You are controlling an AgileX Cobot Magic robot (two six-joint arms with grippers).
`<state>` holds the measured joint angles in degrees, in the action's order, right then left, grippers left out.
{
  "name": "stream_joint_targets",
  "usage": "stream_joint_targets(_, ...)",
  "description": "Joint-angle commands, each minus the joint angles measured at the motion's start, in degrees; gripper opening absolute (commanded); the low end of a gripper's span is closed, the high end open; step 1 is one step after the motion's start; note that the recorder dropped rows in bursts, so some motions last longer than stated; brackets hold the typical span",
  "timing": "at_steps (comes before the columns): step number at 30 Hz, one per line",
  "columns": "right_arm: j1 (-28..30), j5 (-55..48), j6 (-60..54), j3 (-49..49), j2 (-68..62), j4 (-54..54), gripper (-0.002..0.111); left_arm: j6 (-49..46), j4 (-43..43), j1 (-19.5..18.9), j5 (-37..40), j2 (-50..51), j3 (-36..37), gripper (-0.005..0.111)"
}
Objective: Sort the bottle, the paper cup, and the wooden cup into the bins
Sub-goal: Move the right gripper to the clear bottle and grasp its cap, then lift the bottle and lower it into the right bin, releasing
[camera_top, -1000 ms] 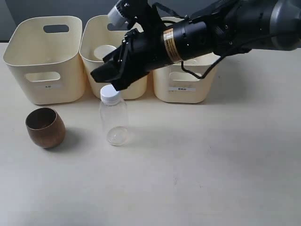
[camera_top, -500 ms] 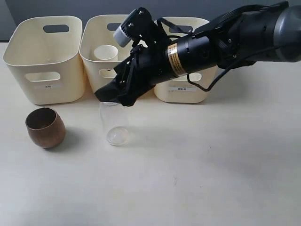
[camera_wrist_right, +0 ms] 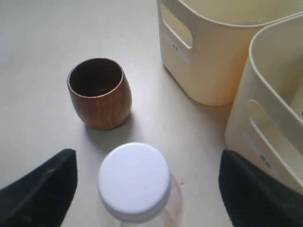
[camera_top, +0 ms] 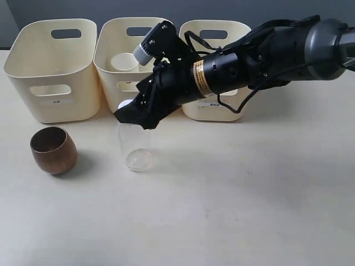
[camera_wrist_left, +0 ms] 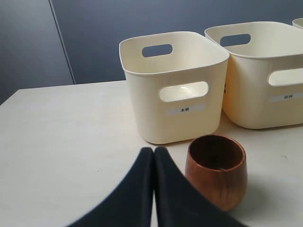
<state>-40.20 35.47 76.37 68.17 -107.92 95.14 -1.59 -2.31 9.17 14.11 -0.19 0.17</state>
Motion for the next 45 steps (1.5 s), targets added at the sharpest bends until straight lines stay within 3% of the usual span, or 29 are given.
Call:
stream_joint_targets(1,0.2,-0.6,-1.4,0.1,-1.6,-1.6,0.078,0.0,-0.1,0.2,-0.4,0.2,-0.2,0.000)
stream_joint_targets(14,0.2,-0.3,-7.2,0.2,-2.6,-5.8,0.077,0.0,-0.1,0.2,-0.4,0.2,-0.2,0.000)
stream_joint_targets(16,0.2,-0.3,-7.2,0.2,-2.6,-5.8,0.073,0.0,-0.1,0.2,-0.4,0.2,-0.2,0.000)
stream_joint_targets(19,0.2,-0.1,-7.2,0.2,-2.6,-5.6,0.058,0.0,-0.1,0.2,-0.4,0.2,-0.2,0.000)
stream_joint_targets(27,0.2,0.2,-7.3,0.2,-2.6,-3.8,-0.001,0.1,-0.1,0.2,-0.4,0.2,-0.2,0.000)
stream_joint_targets(45,0.2,-3.6,-8.9,0.2,5.8,-3.8,-0.001,0.1,-0.1,0.2,-0.4,0.2,-0.2,0.000)
